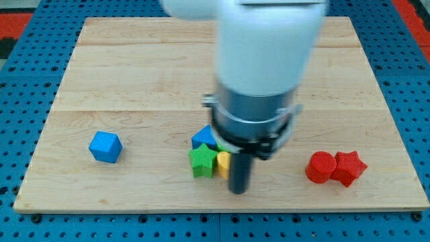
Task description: Separate the green blocks from each other
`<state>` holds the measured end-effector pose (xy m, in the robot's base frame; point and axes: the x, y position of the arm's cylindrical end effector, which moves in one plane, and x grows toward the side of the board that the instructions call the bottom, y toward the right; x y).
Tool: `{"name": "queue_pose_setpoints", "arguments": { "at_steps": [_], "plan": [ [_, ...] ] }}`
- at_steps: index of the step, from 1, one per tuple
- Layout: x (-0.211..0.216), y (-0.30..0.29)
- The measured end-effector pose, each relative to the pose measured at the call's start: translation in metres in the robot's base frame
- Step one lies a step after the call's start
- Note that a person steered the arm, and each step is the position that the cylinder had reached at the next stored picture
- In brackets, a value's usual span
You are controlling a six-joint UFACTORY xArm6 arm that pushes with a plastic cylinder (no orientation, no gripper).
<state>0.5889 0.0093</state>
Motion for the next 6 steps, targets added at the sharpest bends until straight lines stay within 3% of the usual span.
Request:
{"name": "queue_pose_setpoints", "arguments": {
  "at_steps": [1, 2, 4, 6],
  "plan": [
    [0.005, -0.063],
    [-0.004, -0.077],
    [-0.082, 0.027],
    [-0.112, 0.112]
  ]
}}
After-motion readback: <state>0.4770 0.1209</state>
